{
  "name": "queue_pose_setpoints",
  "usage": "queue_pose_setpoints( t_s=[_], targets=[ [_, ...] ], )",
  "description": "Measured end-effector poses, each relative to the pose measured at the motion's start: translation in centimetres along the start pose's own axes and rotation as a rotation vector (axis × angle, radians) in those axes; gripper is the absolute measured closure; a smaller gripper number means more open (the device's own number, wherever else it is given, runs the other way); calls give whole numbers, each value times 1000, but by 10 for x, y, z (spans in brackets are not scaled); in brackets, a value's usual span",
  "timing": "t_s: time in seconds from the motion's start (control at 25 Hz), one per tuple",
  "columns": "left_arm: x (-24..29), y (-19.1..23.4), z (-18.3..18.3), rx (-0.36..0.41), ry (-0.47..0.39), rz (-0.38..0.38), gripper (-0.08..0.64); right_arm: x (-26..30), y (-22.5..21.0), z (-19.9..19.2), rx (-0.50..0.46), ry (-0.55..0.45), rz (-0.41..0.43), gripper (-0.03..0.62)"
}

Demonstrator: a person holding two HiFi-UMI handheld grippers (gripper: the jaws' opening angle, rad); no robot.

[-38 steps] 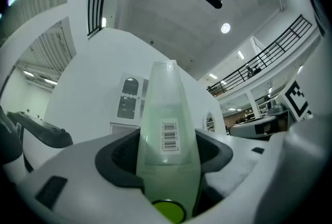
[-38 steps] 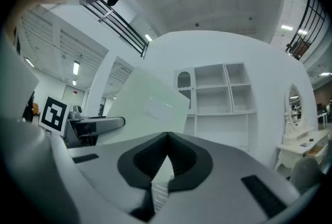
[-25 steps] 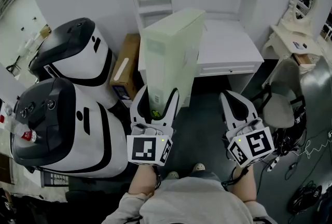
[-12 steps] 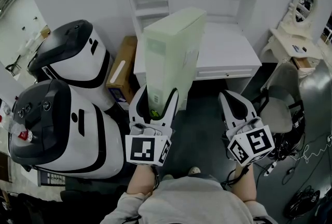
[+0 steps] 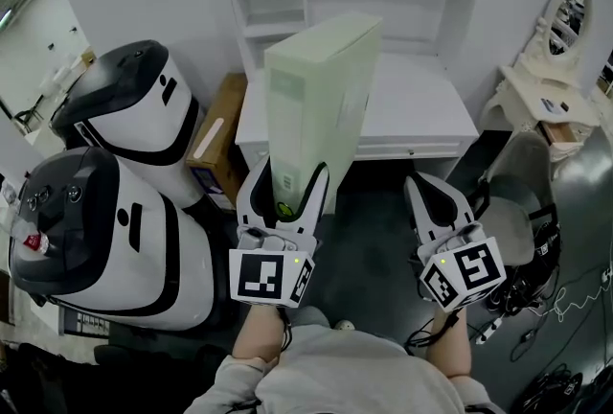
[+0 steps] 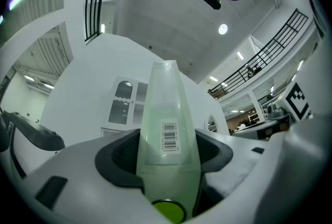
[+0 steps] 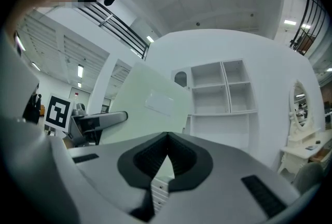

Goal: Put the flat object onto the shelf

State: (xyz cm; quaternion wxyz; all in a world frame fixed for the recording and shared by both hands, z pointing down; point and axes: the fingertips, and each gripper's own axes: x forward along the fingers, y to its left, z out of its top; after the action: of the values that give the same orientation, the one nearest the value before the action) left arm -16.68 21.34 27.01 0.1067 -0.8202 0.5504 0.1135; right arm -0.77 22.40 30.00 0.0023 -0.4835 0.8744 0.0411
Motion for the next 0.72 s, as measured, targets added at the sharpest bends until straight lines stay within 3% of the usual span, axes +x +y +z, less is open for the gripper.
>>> queue_pose_setpoints(
  t_s=[0.36, 0.72],
  targets=[
    [33, -5, -12, 21, 8, 8, 268, 15, -39, -16, 43, 9, 0, 583],
    [101, 23, -33, 2, -5, -11, 268, 75, -80, -17, 31, 4, -27, 583]
  ],
)
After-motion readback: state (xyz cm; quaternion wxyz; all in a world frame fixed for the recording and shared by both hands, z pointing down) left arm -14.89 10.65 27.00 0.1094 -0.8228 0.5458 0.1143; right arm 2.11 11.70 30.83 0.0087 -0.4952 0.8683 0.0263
